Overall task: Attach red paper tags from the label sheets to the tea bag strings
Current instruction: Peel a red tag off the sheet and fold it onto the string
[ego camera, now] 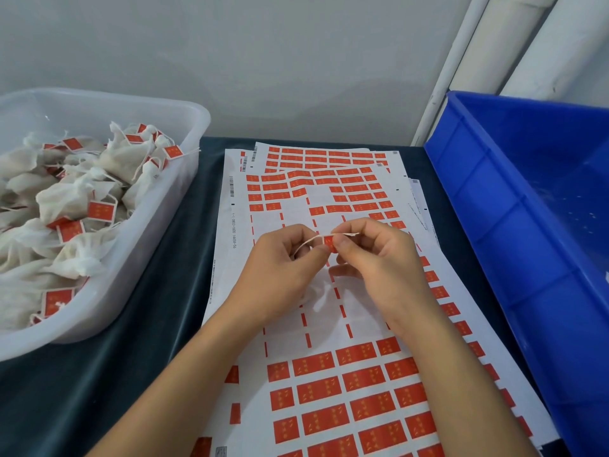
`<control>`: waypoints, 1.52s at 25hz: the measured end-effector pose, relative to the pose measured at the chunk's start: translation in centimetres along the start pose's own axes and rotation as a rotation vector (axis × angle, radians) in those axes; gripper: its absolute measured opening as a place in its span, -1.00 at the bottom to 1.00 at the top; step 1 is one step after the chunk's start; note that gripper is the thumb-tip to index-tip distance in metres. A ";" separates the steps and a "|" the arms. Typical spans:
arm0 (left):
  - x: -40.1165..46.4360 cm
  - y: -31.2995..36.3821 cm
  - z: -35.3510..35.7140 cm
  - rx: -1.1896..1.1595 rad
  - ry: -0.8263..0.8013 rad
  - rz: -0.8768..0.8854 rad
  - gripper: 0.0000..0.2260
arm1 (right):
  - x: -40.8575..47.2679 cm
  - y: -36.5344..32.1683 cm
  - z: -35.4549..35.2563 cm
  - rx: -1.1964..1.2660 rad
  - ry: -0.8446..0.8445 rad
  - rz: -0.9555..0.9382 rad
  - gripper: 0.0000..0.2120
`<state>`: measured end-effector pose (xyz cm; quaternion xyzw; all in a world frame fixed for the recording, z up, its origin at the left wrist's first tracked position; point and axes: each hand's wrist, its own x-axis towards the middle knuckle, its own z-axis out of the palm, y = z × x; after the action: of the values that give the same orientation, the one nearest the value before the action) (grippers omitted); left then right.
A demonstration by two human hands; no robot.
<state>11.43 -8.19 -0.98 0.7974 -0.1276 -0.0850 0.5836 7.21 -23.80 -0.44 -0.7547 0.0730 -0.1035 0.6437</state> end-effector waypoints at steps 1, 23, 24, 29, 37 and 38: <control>0.0 0.0 0.0 0.014 -0.005 0.005 -0.83 | 0.0 0.0 0.0 -0.001 0.000 0.004 -0.89; -0.5 -0.1 0.7 -0.071 0.062 0.114 -0.82 | 0.1 0.6 0.0 -0.156 -0.033 -0.111 -0.89; -0.5 -0.1 0.8 -0.058 0.063 0.118 -0.84 | 0.1 0.6 0.0 -0.154 -0.029 -0.108 -0.89; -0.3 -0.3 0.7 -0.129 0.102 0.098 -0.90 | 0.0 0.6 0.0 -0.111 -0.022 -0.098 -0.86; -0.1 -0.8 0.7 -0.110 0.138 0.107 -0.86 | -0.2 0.8 0.4 -0.239 0.008 -0.173 -0.90; -0.1 -0.9 0.6 -0.099 0.119 0.110 -0.86 | -0.2 0.8 0.4 -0.245 0.005 -0.184 -0.91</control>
<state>11.23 -8.48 -2.02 0.7630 -0.1319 -0.0117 0.6327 7.15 -23.52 -1.31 -0.8308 0.0174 -0.1542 0.5346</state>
